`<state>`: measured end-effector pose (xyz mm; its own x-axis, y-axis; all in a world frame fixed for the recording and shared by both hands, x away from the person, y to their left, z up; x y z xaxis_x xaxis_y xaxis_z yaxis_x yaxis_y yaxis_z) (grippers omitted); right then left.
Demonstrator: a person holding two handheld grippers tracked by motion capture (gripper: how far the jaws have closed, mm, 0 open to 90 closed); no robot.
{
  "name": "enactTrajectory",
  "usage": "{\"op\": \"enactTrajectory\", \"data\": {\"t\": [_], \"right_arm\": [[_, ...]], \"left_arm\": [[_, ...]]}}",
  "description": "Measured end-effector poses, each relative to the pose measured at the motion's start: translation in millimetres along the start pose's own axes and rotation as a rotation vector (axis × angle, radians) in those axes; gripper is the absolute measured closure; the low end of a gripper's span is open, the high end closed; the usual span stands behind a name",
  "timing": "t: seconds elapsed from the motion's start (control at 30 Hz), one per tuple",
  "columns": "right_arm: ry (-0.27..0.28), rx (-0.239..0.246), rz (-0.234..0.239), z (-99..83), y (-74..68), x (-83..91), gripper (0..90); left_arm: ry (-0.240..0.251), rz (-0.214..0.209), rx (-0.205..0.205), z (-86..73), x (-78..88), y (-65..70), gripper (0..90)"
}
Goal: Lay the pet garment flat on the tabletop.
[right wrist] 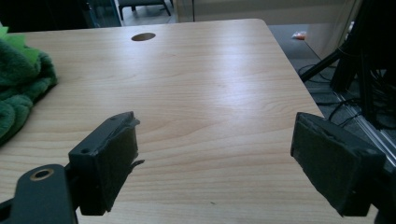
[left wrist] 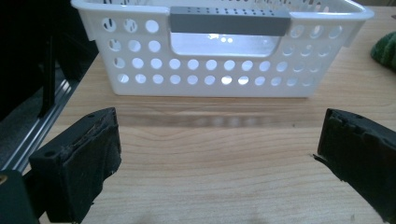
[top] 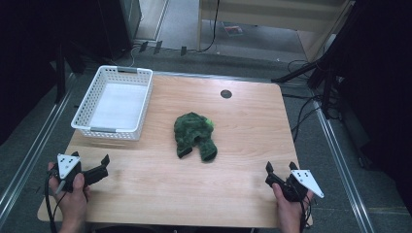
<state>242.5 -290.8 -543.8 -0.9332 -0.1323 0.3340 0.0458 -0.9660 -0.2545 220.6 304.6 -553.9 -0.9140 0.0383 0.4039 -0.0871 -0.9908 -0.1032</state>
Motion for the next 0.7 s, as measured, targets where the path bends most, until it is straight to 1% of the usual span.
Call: {"op": "enactTrajectory", "data": {"t": [0.07, 0.1, 0.13, 0.17, 0.2, 0.23, 0.27, 0.3, 0.33, 0.4, 0.43, 0.47, 0.6, 0.67, 0.7], "right_arm": [[0.003, 0.016, 0.008, 0.9, -3.6, 1.0, 15.3], [-0.004, 0.02, 0.014, 2.2, -6.2, 0.9, 18.0], [-0.021, 0.021, 0.032, 4.5, -9.1, 1.2, 21.5], [-0.023, 0.021, 0.055, 7.0, -12.9, 1.9, 21.9], [-0.015, 0.029, 0.076, 9.6, -17.3, 3.2, 21.9], [-0.01, 0.035, 0.088, 12.4, -22.3, 4.0, 22.0], [-0.01, 0.034, 0.1, 15.3, -27.4, 4.5, 21.9], [-0.006, 0.035, 0.123, 18.3, -32.4, 4.7, 21.9], [-0.002, 0.045, 0.138, 20.8, -38.2, 5.0, 22.0], [-0.007, 0.087, 0.157, 24.3, -50.9, 4.0, 22.1], [-0.016, 0.103, 0.165, 25.4, -57.4, 2.8, 22.2], [-0.018, 0.11, 0.175, 26.1, -62.0, 1.3, 22.1], [-0.023, 0.14, 0.22, 29.4, -91.2, -8.1, 22.0], [-0.022, 0.164, 0.246, 31.6, -106.6, -12.2, 21.9], [-0.024, 0.175, 0.258, 32.7, -114.0, -14.7, 21.9]], "left_arm": [[0.002, -0.013, -0.002, 0.0, -1.4, 1.7, 0.0], [0.008, 0.002, -0.004, 0.3, -1.2, 2.8, 0.0], [0.008, 0.03, -0.004, 0.7, -1.9, 4.0, 0.0], [0.005, 0.059, -0.004, 1.1, -2.3, 4.5, 0.0], [0.009, 0.075, 0.003, 1.0, -2.6, 4.3, 0.0], [0.014, 0.068, 0.009, 0.8, -2.3, 3.2, 0.0], [0.017, 0.049, 0.015, 0.4, -1.6, 1.8, 0.0], [0.023, 0.038, 0.023, 0.1, -1.0, 0.8, 0.0], [0.023, 0.036, 0.029, 0.0, -1.1, 0.0, 0.0], [-0.007, 0.027, 0.032, 1.1, -3.9, -0.7, 0.0], [-0.014, 0.026, 0.028, 1.5, -5.2, -0.2, 0.0], [-0.025, 0.025, 0.013, 2.1, -5.7, 0.9, 0.0], [-0.023, 0.04, -0.038, 2.6, -5.5, 6.3, 0.0], [-0.028, 0.028, -0.043, 3.0, -6.2, 6.7, 0.0], [-0.03, 0.02, -0.039, 3.0, -6.5, 6.3, 0.0]]}}
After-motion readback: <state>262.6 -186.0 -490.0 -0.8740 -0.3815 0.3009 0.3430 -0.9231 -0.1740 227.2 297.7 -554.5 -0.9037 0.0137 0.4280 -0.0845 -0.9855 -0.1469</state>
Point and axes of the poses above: each handheld gripper's, and its own axes: x roughly backward along the jaws, z roughly out of its top, y roughly to its right, the point moved 1 cm from there along -x, roughly forward along the jaws, and after that the axes turned 10 degrees about -x, right-handed, at the moved point
